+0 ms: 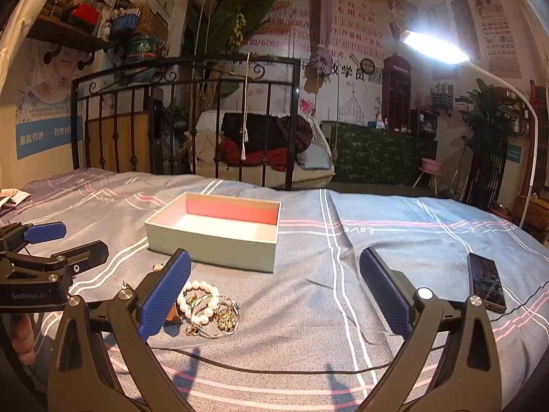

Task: Organize jewelry
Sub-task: 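Close left gripper on small gold earring while right gripper closes on rose-gold wire bangle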

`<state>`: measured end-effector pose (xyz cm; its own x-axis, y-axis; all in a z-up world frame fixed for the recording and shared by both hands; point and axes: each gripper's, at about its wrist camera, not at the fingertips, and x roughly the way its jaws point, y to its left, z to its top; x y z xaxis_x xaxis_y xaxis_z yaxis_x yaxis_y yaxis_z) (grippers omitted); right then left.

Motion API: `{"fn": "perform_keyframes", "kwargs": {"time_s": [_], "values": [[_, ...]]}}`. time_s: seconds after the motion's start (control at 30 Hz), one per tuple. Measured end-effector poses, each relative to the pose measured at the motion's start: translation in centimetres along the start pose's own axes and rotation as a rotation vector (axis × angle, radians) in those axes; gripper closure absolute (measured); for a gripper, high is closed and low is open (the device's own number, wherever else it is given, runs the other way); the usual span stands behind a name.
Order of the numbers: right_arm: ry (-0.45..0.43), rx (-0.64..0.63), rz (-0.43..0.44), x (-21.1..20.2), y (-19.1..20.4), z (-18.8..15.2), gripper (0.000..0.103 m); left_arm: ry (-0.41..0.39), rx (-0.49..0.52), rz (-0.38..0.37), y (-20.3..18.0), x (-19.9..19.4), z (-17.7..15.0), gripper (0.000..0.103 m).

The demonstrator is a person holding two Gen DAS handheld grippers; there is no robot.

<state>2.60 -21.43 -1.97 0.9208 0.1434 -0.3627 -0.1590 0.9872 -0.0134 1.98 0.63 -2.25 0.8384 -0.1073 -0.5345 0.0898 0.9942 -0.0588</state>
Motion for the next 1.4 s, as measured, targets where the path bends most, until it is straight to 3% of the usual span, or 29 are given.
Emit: {"fn": "perform_keyframes", "kwargs": {"time_s": [0.17,0.33,0.4,0.47,0.5,0.73,1.0,1.17,1.23,1.4], "values": [[0.114,0.008,0.010,2.0,-0.2,-0.7,0.011,0.151,-0.048,-0.013,1.5,2.2,-0.9,0.006],[0.186,-0.003,0.067,3.8,-0.1,-0.7,0.020,0.201,-0.037,-0.005,1.7,3.5,-0.6,0.007],[0.227,-0.016,0.087,4.7,0.1,-0.7,0.026,0.227,-0.038,-0.013,1.8,4.0,-0.4,0.010],[0.261,-0.016,0.119,5.5,0.3,-0.9,0.034,0.256,-0.043,-0.039,1.9,4.6,-0.3,0.025],[0.278,-0.014,0.130,5.9,0.3,-1.1,0.035,0.266,-0.044,-0.045,1.8,4.9,-0.2,0.027],[0.367,0.007,0.182,7.5,0.2,-2.0,0.053,0.270,-0.009,-0.070,1.4,5.1,0.3,0.032],[0.392,0.023,0.259,7.4,0.3,-2.3,0.054,0.291,-0.015,-0.066,2.2,5.6,0.8,0.040],[0.414,0.016,0.289,7.5,0.9,-2.8,0.054,0.330,0.012,-0.081,1.8,6.5,0.3,0.063],[0.419,0.017,0.291,7.5,1.0,-2.9,0.054,0.334,0.022,-0.088,1.7,6.6,0.1,0.068],[0.430,0.009,0.301,7.9,1.2,-2.8,0.054,0.327,0.060,-0.108,0.9,6.9,0.0,0.091]]}}
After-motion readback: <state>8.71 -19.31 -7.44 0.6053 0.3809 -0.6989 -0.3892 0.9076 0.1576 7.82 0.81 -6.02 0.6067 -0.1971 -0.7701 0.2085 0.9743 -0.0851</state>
